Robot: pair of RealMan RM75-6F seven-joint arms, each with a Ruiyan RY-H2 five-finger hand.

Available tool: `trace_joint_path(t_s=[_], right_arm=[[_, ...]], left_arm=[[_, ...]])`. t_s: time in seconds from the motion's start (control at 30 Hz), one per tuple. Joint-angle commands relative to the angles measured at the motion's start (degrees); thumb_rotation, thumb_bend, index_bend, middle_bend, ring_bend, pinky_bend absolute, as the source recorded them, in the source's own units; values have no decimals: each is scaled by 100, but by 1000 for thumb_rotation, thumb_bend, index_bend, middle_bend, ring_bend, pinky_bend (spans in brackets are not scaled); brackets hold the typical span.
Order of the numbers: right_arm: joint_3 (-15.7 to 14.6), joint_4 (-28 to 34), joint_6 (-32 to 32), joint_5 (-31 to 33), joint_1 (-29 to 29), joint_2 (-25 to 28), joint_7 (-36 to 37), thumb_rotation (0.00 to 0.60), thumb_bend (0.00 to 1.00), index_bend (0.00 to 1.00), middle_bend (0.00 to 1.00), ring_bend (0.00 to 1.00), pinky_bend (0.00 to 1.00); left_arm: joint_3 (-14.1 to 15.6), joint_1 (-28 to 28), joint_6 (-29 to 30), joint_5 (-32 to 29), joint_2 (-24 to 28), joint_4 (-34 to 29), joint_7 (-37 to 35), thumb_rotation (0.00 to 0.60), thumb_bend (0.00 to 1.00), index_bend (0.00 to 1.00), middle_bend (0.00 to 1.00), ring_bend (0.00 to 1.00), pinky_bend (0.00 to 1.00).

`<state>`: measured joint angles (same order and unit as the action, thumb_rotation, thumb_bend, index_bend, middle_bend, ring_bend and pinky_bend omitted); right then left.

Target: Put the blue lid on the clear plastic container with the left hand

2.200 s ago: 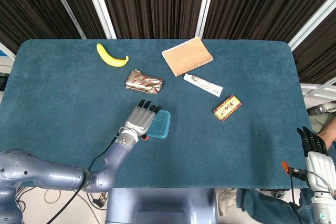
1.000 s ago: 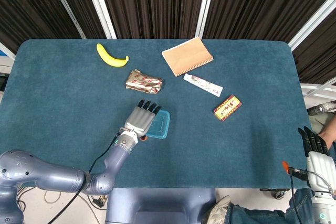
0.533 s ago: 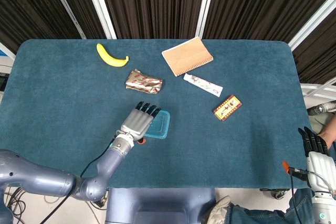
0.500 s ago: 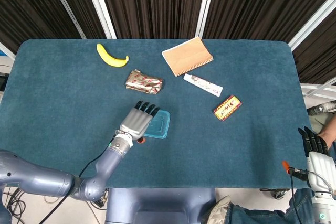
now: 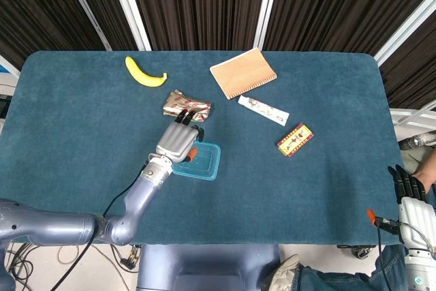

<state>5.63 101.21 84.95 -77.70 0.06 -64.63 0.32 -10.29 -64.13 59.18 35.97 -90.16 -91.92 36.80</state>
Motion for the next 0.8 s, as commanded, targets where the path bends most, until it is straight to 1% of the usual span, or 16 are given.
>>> trace_joint_path(t_s=[0.03, 0.2, 0.33, 0.63, 0.8], right_arm=[[-1, 5, -1, -7, -1, 1, 19, 600, 268, 21, 0, 0, 0], [2, 12, -6, 11, -5, 6, 26, 600, 268, 21, 0, 0, 0], [0, 26, -10, 14, -8, 15, 34, 600, 268, 21, 0, 0, 0], [-3, 40, -30, 26, -8, 26, 51, 600, 268, 21, 0, 0, 0], [3, 53, -39, 44, -8, 31, 66, 600, 268, 21, 0, 0, 0]], left_arm=[[-51, -29, -180, 0, -114, 240, -72, 600, 422, 496, 464, 0, 0], [-58, -76, -303, 42, -261, 503, -61, 600, 423, 546, 509, 3, 0], [-72, -115, -365, 42, -388, 679, -25, 600, 446, 557, 529, 19, 0], [-108, -290, -553, -104, -693, 1180, 203, 600, 490, 568, 529, 20, 0], [-161, -391, -619, -179, -870, 1376, 303, 600, 485, 563, 527, 20, 0]])
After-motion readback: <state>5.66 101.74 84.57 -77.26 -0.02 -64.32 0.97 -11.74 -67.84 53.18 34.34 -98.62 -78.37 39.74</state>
